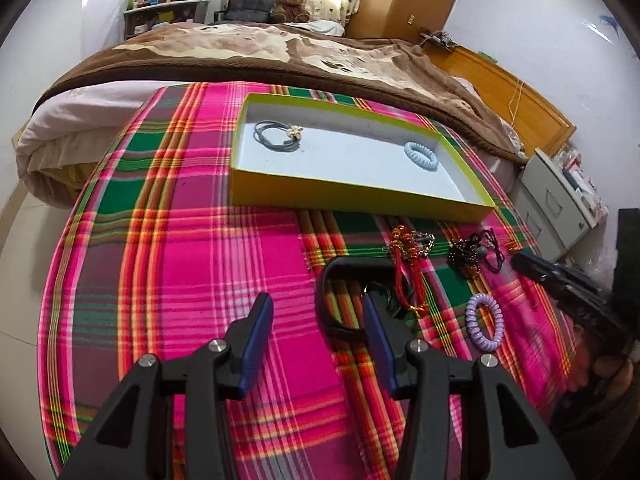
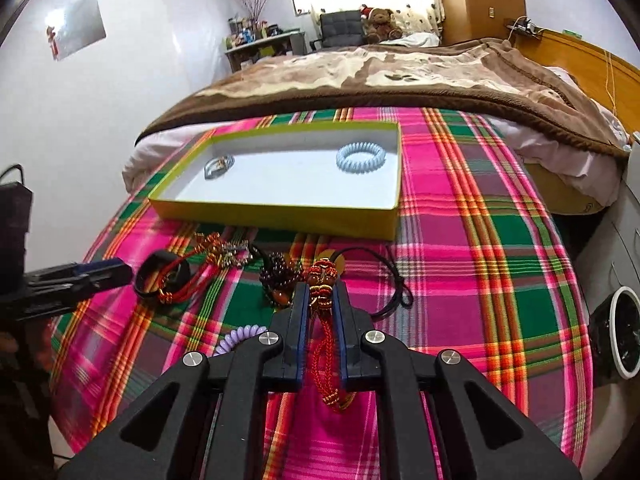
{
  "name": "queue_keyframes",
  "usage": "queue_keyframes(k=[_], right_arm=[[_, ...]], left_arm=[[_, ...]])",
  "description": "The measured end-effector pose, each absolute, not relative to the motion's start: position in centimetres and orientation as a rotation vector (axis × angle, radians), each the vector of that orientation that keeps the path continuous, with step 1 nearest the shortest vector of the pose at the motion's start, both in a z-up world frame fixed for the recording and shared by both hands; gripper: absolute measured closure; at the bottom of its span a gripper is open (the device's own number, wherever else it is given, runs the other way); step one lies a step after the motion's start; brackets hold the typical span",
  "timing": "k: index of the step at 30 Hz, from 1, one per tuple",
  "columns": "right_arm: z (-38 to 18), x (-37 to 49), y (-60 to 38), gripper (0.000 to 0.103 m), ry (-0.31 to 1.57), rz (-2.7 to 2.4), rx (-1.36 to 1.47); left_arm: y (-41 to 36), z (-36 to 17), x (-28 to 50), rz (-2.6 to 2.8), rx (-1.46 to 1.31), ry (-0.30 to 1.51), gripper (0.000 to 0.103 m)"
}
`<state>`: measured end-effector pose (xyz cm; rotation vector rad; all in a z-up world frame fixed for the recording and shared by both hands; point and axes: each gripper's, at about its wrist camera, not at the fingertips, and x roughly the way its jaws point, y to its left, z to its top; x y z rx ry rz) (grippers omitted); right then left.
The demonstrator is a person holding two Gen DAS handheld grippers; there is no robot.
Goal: Organize jewelry
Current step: 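Move left tool toward the black band while right tool grasps the red beaded tassel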
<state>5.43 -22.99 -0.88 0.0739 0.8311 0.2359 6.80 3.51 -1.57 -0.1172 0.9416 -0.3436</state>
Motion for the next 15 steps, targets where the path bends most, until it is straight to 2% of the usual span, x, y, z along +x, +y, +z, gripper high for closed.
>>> queue_keyframes(k=[9, 10, 14, 15], right_arm=[[0.3, 5.0, -23.2, 0.092, 0.8, 0.246, 0.086], [0.4, 5.0, -23.2, 0.092, 0.798, 0.248, 0.089], [0.4, 5.0, -23.3, 0.092, 0.794, 0.251, 0.096], [0.4, 5.0, -23.3, 0.092, 0.793, 0.251, 0.097]], left_arm=[[2.0, -2.6, 8.1, -0.293, 0.012, 0.976, 0.056], [1.9, -2.6, 8.1, -0.287, 0.023, 0.978, 0.058], [1.6, -2.4, 8.1, -0.308, 0.039, 0.987, 0.083], [1.6, -2.4, 8.2, -0.327, 0.031, 0.992, 0.087]])
